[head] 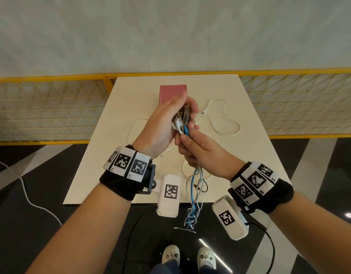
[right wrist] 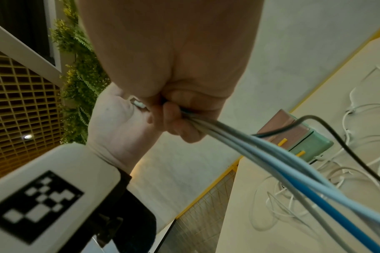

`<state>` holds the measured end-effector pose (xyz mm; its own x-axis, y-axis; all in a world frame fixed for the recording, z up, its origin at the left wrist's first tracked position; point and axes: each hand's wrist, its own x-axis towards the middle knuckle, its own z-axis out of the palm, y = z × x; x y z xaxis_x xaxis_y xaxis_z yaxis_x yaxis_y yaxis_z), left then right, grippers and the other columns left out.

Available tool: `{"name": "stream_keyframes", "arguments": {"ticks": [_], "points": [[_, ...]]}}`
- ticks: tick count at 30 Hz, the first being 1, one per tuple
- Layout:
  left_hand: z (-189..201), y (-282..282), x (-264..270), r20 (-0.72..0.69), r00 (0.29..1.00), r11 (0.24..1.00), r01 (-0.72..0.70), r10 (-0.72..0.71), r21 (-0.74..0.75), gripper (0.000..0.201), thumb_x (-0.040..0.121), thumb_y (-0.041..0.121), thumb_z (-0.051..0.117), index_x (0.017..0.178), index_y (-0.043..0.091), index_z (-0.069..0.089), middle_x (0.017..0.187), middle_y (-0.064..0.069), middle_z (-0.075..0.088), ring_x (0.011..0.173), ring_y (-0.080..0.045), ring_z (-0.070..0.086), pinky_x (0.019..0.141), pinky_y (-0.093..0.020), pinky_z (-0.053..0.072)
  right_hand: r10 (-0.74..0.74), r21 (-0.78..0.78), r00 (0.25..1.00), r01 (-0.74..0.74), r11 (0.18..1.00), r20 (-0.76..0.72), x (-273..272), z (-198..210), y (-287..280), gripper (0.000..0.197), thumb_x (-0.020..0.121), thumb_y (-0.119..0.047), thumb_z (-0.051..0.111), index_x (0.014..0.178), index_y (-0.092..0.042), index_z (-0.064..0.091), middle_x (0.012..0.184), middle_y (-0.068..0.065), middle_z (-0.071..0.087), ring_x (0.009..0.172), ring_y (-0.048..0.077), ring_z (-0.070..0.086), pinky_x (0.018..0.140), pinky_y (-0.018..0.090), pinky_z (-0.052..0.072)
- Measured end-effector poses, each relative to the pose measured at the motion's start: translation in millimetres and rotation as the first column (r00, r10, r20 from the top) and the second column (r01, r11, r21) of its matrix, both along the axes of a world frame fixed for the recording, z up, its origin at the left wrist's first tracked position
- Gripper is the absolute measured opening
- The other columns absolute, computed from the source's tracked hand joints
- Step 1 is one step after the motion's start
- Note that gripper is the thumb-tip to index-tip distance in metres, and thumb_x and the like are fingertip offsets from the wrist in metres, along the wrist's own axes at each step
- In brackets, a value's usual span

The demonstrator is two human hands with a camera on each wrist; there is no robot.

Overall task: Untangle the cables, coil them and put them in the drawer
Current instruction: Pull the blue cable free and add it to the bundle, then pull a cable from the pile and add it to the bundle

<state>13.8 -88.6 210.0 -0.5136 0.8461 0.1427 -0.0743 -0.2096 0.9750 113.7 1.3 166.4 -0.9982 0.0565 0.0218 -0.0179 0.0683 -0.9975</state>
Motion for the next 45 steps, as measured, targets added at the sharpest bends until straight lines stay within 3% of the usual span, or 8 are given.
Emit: {"name": "stream_keyframes", "arguments": {"ticks": [7,10,19,26,29,35,41,45], "points": [[-5.9,5.3,-6.1,-0.056,0.996,0.998,-0.069,0.069,0.003,0.029,0.103,0.028,0.034,0.117,0.011,0.053,0.08,-0.003,0.052,0.067,-0.019,0.054,0.049,-0.023,0.046,-0.003,-0.024,1.0,0.003,1.0,-0.018,-5.8,3.8,4.6,0.022,0.103,-0.012,0.023,0.093,-0.008,0.042,0.063,-0.006,0.032,0.048,0.006,0.027,0.045,0.018,0.029],[-11.6,6.6,-6.3,0.165,0.985,0.998,-0.057,0.054,0.015,0.06,0.09,0.06,0.05,0.136,0.021,0.046,0.111,-0.013,0.066,0.094,-0.027,0.065,0.074,-0.034,0.055,-0.074,-0.052,0.996,0.071,0.996,-0.045,-12.5,10.1,10.5,0.024,0.103,-0.014,0.025,0.086,-0.01,0.041,0.062,-0.004,0.03,0.047,0.004,0.025,0.043,0.016,0.025],[11.1,11.3,-13.1,-0.297,0.904,0.923,-0.359,0.308,-0.137,0.051,0.104,0.036,0.04,0.057,0.021,0.053,0.065,0.0,0.065,0.067,-0.019,0.068,0.065,-0.031,0.056,0.05,0.304,0.984,0.005,0.953,-0.174,-29.1,9.4,24.6,0.021,0.101,-0.004,0.029,0.088,-0.013,0.042,0.072,0.003,0.04,0.063,0.027,0.048,0.063,0.014,0.046],[25.2,8.3,-34.6,0.051,0.906,0.905,-0.422,0.419,0.058,0.051,0.102,0.039,0.044,0.057,0.022,0.028,0.046,0.008,0.021,0.036,-0.008,0.015,0.038,-0.019,0.015,0.138,0.526,0.99,-0.136,0.839,0.036,-41.6,-65.4,25.9,0.016,0.101,-0.015,0.029,0.094,-0.004,0.038,0.078,-0.006,0.04,0.064,-0.001,0.05,0.067,0.022,0.047],[28.6,2.9,-38.6,0.045,0.91,0.907,-0.414,0.412,0.075,0.052,0.1,0.038,0.05,0.056,0.024,0.026,0.044,0.01,0.021,0.036,-0.008,0.014,0.038,-0.02,0.013,0.135,0.498,0.97,-0.22,0.839,0.201,-47.2,-89.6,17.0,0.01,0.1,-0.007,0.032,0.1,0.001,0.038,0.087,0.007,0.046,0.072,0.013,0.048,0.067,0.007,0.043],[12.6,2.0,-57.2,-0.053,0.893,0.893,-0.449,0.447,-0.031,0.055,0.1,0.031,0.053,0.045,0.027,0.044,0.049,0.005,0.039,0.044,-0.014,0.036,0.05,-0.028,0.034,0.212,0.51,0.796,-0.541,0.669,0.567,-52.2,-130.6,48.5,0.071,0.072,-0.037,0.078,0.131,-0.019,0.044,0.128,0.0,0.045,0.118,0.014,0.046,0.104,0.03,0.036],[-19.0,11.9,-59.1,0.011,0.834,0.811,-0.532,0.551,-0.243,0.053,0.098,0.038,0.054,0.05,0.026,0.034,0.044,0.01,0.029,0.038,-0.008,0.021,0.041,-0.025,0.013,-0.353,0.755,0.9,0.04,0.654,0.258,-50.5,-159.7,119.4,0.024,0.085,-0.003,0.055,0.081,-0.027,0.06,0.094,0.003,0.057,0.089,0.021,0.056,0.084,0.034,0.045],[-32.2,22.6,-57.5,0.063,0.819,0.794,-0.529,0.57,-0.301,0.052,0.096,0.037,0.058,0.052,0.026,0.033,0.042,0.011,0.027,0.039,-0.008,0.019,0.041,-0.024,0.012,-0.4,0.842,0.792,-0.248,0.48,0.461,-37.7,-185.7,139.0,0.027,0.083,-0.005,0.058,0.106,-0.019,0.059,0.113,0.004,0.053,0.11,0.025,0.049,0.093,0.036,0.045]]}}
